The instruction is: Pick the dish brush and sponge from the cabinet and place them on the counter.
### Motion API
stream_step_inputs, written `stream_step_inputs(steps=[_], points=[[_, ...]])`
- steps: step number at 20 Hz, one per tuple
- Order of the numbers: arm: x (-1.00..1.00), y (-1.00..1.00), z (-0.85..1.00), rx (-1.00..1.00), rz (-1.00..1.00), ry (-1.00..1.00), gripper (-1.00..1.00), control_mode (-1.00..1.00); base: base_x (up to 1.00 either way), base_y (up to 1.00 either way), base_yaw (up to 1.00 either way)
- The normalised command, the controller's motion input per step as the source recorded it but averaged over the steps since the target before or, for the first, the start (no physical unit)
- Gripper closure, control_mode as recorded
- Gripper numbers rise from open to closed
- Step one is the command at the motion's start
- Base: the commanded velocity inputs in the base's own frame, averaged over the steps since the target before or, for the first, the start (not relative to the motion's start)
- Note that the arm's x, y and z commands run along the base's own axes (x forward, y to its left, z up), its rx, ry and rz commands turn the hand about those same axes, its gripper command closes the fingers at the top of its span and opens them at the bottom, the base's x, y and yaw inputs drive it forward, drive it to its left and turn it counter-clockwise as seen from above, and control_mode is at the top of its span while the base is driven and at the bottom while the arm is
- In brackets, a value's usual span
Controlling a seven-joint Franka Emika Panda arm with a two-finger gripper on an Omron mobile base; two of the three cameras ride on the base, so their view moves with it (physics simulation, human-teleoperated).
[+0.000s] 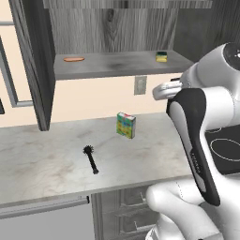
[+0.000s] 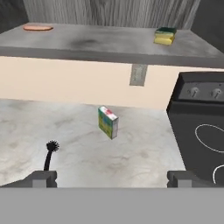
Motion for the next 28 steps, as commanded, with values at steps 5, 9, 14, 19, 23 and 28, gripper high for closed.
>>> stream_step_inputs(steps=[5,9,14,19,23,28], points=[[0.06,-0.18,0.07,-0.09,0.00,-0.12,-1.00,-1.00,0.00,0.00,0.00],[0.08,-0.14,0.11,-0.07,0.00,-0.13,-1.00,-1.00,0.00,0.00,0.00],[0.16,-0.03,0.19,-0.05,0.00,-0.09,-1.00,-1.00,0.00,0.00,0.00],[0.38,-0.01,0.27,0.00,-0.05,0.00,-1.00,-1.00,0.00,0.00,0.00],[0.43,-0.05,0.18,0.01,-0.05,0.00,-1.00,-1.00,0.00,0.00,0.00],[0.41,-0.07,0.03,0.01,-0.04,0.00,-1.00,-1.00,0.00,0.00,0.00]])
